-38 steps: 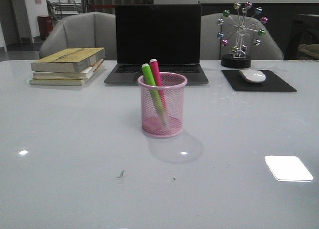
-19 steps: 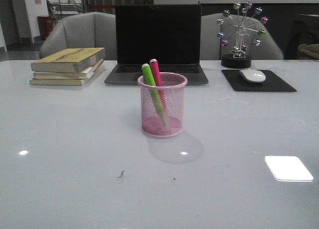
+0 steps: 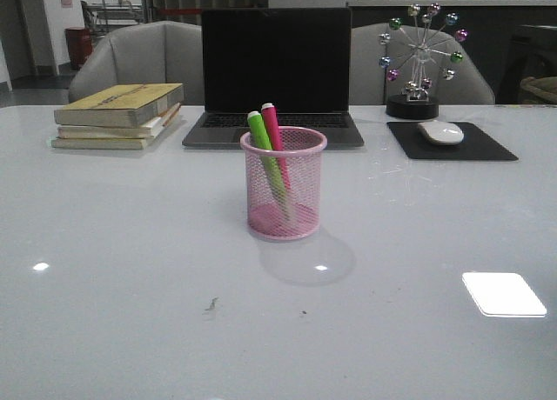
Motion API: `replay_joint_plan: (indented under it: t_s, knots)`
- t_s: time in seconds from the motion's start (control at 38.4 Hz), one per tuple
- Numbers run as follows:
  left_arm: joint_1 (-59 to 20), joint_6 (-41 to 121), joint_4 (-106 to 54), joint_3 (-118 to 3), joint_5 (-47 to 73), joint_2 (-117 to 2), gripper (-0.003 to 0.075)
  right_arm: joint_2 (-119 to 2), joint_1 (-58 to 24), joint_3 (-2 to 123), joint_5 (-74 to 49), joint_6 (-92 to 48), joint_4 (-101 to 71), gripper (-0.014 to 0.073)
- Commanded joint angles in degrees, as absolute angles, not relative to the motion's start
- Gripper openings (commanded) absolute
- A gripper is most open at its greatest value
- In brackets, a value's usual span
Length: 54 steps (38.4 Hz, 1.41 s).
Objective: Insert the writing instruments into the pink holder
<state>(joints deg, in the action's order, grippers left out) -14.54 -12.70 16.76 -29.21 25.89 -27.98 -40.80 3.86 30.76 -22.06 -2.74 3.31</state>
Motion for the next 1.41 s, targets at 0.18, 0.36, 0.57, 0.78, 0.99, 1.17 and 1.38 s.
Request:
replay_joint_plan:
  t_s: [0.18,0.36,0.57,0.78,0.99,1.17,1.38]
  knots:
    - [-14.38,-14.27,17.55,-30.86,17.38,-28.08,0.0186,-40.42,4.0,32.26,-17.58,-3.06,3.52,0.0331]
    - [-14.38,-14.27,18.68,-30.86,16.96,-28.08,0.0186,-40.42,4.0,32.26,-17.58,-3.06,3.52,0.0331]
    - [-14.38,-14.27,18.7,-30.86,16.51,-28.08,0.0186,-40.42,4.0,32.26,-17.58,-3.06,3.52,0.0331]
    - [-14.38,-14.27,18.7,-30.86,16.51,-28.08,0.0186,-40.42,4.0,32.26,-17.58,-3.06,3.52,0.0331]
    - [-14.38,-14.27,18.7,-30.86,16.51,-28.08,0.0186,-40.42,4.0,32.26,-17.58,-3.06,3.52,0.0331]
    - [-14.38,-14.27,18.7,-30.86,16.51,-28.08,0.0186,-40.42,4.0,32.26,-17.58,-3.06,3.52,0.0331]
    - [-14.38,-14.27,18.7,-30.86,16.51,-28.08,0.0186,-40.42,4.0,32.26,-17.58,-3.06,3.52,0.0331]
